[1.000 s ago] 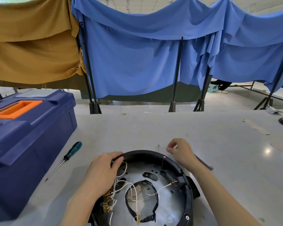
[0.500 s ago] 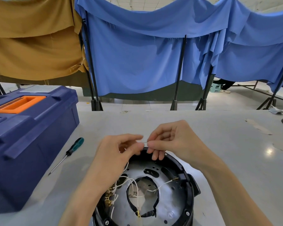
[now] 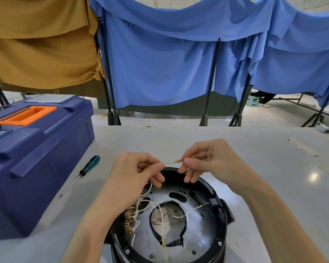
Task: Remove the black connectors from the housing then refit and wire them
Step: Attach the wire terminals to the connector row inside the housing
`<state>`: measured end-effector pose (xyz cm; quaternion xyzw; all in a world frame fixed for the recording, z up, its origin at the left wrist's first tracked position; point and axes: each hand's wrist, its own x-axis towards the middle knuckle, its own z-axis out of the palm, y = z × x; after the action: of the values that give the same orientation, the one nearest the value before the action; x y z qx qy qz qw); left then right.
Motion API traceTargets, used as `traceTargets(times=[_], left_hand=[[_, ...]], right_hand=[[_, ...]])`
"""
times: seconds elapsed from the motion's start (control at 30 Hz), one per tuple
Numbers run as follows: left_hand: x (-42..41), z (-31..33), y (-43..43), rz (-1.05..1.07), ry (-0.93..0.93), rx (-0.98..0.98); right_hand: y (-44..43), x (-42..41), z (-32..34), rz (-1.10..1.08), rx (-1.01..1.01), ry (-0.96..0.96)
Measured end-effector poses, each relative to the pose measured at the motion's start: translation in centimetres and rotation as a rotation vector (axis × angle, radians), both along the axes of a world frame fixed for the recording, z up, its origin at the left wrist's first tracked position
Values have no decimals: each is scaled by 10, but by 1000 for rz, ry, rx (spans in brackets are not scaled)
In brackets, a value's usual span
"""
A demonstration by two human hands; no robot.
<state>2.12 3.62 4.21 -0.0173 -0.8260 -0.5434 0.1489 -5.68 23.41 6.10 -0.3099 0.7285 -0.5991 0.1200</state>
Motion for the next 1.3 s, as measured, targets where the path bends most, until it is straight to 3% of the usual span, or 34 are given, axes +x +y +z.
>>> traceTargets(times=[0.33,0.67,1.0,1.2,1.3], left_hand=[[4,2,3,19,71,-14],[8,7,6,83,99,-118],[8,8,16,14,91,-230],[5,3,22,17,41,-150],[5,2,26,-30,29,-205]], right_hand=[[0,2,0,48,100,-51],[3,1,2,123,67,-99],[-4,2,-4,106,87,-22],[-2,0,-8,122,121,-1],[0,-6,-10,-45,162,102]])
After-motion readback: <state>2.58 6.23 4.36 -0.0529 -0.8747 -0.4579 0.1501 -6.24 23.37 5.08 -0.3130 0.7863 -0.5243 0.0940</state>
